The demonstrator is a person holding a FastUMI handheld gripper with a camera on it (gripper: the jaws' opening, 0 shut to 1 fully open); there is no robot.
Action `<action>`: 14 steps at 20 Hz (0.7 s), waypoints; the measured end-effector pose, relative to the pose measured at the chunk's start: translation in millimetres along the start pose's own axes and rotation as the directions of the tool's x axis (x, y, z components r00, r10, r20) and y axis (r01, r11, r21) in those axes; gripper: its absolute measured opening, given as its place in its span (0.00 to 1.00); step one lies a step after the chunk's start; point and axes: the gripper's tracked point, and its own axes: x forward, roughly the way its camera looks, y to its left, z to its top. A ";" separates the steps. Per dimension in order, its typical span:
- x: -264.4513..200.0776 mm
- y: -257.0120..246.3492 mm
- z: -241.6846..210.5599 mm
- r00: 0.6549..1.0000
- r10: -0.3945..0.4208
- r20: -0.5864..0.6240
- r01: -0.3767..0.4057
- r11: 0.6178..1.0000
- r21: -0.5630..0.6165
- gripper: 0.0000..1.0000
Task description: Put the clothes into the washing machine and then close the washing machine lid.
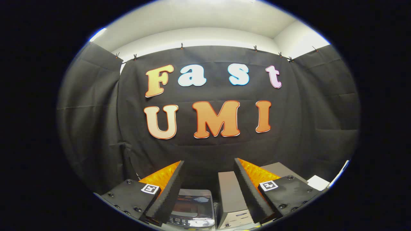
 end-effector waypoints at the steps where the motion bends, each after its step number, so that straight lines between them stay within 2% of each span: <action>1: -4.0 -11.2 4.9 1.000 -0.008 0.010 0.008 1.000 -0.008 0.98; 10: -24.2 -89.6 36.8 0.998 -0.022 0.057 0.022 1.000 -0.005 0.98; 14: -23.7 -105.6 41.4 0.998 -0.021 0.067 0.021 1.000 0.002 0.98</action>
